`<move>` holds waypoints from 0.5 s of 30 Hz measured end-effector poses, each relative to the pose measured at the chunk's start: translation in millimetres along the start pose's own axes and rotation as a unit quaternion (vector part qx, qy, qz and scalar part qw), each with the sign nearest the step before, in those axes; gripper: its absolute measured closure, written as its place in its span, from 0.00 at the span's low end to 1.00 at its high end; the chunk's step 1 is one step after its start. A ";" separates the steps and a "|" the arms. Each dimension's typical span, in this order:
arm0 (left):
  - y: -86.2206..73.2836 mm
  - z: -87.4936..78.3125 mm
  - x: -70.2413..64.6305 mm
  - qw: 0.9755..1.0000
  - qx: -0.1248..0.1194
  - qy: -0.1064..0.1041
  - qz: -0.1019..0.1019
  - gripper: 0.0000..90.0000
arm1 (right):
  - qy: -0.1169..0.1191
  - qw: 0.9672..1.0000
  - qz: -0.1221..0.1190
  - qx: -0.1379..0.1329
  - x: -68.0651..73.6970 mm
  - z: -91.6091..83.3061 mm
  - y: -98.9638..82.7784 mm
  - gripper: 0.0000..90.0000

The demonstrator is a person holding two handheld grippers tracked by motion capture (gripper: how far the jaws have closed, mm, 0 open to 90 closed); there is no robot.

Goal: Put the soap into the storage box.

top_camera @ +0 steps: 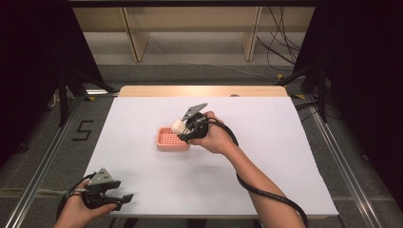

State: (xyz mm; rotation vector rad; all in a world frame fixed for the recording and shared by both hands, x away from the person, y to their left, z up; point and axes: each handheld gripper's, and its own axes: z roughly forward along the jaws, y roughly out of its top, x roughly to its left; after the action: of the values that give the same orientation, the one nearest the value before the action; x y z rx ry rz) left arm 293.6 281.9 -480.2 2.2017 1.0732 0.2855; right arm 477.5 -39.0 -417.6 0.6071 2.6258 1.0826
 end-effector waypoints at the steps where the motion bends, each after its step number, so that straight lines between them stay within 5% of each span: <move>1: 0.0 0.0 0.2 1.000 0.000 0.000 0.001 0.30 | -0.002 1.000 0.002 0.003 -0.3 -0.3 0.3 0.56; 15: -0.1 0.0 -0.1 1.000 0.000 -0.001 -0.001 0.30 | 0.001 1.000 0.004 0.006 -1.0 4.8 3.8 0.56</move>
State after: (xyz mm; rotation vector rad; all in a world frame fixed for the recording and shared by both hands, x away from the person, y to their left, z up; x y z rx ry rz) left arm 293.6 281.9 -480.2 2.2003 1.0734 0.2824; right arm 481.2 -34.1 -418.2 0.6193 2.6357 1.0706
